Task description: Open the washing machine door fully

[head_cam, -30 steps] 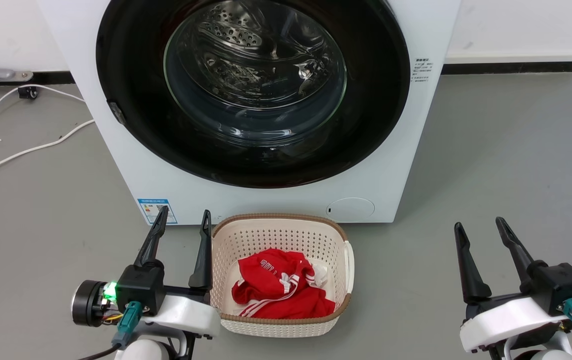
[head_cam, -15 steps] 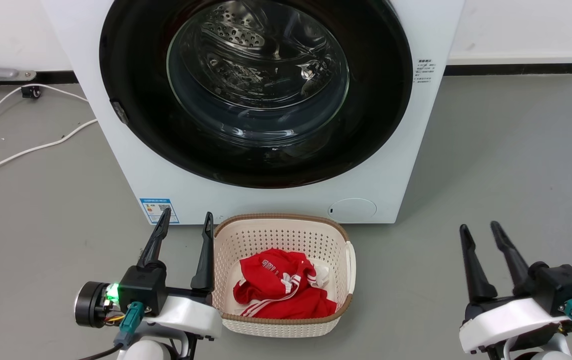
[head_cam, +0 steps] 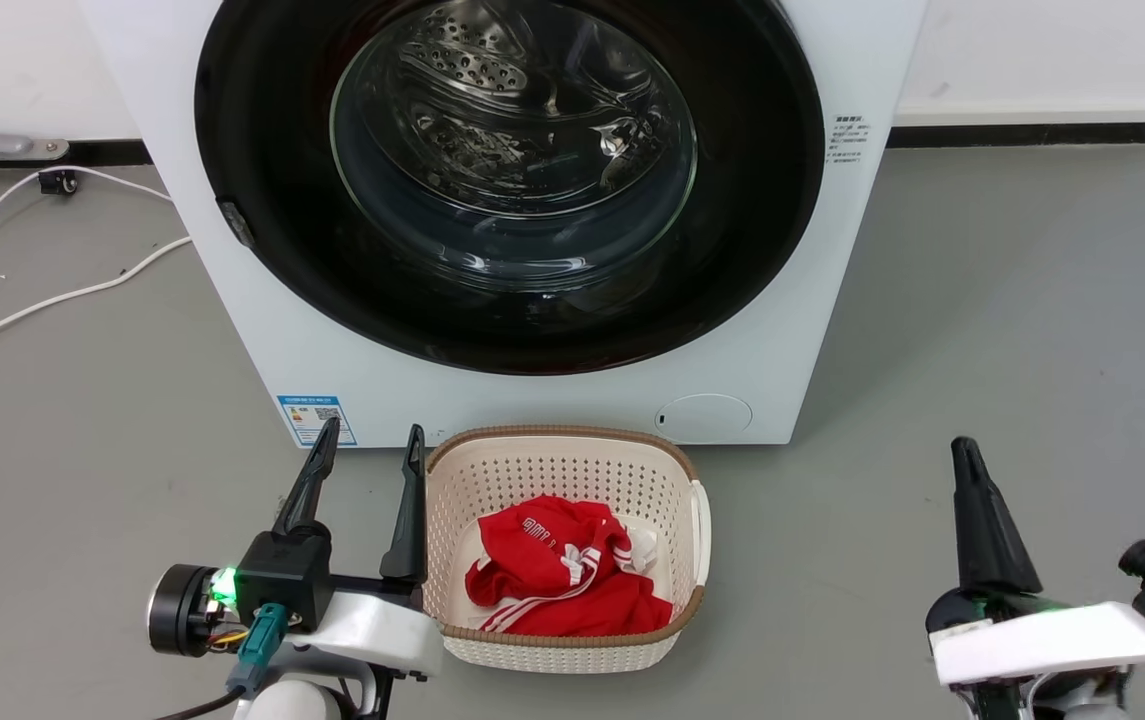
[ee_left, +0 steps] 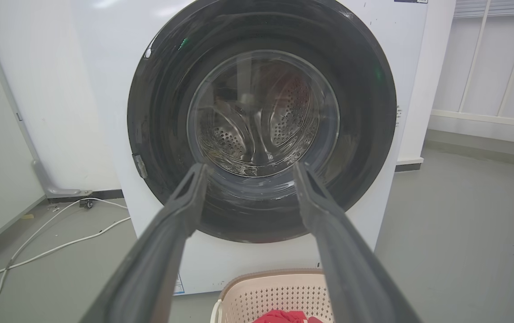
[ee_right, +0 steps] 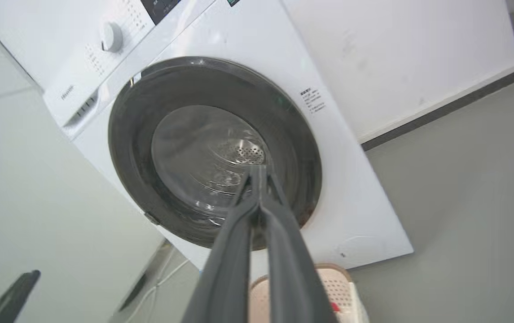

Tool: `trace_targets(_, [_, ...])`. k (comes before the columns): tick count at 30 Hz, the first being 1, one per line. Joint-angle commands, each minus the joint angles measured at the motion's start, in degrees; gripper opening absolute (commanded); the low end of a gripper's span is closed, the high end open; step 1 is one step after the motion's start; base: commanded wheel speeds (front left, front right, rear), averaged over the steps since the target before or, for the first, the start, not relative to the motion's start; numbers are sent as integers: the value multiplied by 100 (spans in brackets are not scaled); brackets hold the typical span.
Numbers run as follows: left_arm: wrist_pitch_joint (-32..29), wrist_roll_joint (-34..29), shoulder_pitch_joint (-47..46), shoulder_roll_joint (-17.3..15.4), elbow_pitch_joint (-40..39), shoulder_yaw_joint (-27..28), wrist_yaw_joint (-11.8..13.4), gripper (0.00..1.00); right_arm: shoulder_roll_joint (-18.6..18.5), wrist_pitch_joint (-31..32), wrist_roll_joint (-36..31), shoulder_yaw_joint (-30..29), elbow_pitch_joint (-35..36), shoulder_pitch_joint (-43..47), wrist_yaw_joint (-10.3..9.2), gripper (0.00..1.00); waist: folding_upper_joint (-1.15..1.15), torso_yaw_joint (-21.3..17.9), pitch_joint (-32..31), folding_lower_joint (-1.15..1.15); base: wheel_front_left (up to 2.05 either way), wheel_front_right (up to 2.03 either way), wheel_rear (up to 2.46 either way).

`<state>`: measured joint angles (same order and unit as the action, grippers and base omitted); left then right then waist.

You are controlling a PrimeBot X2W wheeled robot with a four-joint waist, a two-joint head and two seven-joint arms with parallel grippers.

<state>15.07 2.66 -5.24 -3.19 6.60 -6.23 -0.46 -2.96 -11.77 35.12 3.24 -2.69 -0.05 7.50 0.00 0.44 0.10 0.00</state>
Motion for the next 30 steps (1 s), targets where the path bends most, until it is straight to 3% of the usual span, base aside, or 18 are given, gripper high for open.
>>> trace_targets(1, [15, -42, -39, 8, 2, 19, -1, 100, 16, -84, 722, 84, -33, -86, -2, 0, 0, -7, 7, 0, 0, 0, 0])
trace_targets(6, [15, -8, -99, 14, -40, 43, 22, 100, 12, -242, 3540, 292, -12, -278, -1, 0, 0, -42, 80, 0, 0, 0, 0])
trace_targets(8, [15, 0, -103, 15, -58, 53, 33, 100, 12, -269, 4338, 292, -30, -425, -1, 0, 0, -71, 120, 0, 0, 0, 0])
trace_targets(9, [15, 0, -103, 15, -58, 53, 33, 100, 12, -269, 4338, 292, -30, -425, -1, 0, 0, -71, 120, 0, 0, 0, 0])
trace_targets(12, [15, 10, -137, 17, -95, 98, 58, 100, 12, -209, 5812, 161, -101, -887, -1, 0, 0, -136, 209, 0, 0, 0, 0])
trace_targets(15, [15, 25, -166, 19, -109, 124, 77, 100, -22, -29, 6412, -22, -344, -1307, -1, 0, 0, -174, 276, 0, 0, 0, 0])
trace_targets(20, [15, 26, -246, 21, -149, 140, 72, 100, -279, 135, 6870, -163, -710, -2008, -1, 0, 0, -195, 436, 0, 0, 0, 0])
trace_targets(30, [15, 55, -552, 27, -297, 126, -62, 100, -1376, 494, 7106, 271, -2203, -4144, -1, 0, 0, -91, 961, 0, 0, 0, 0])
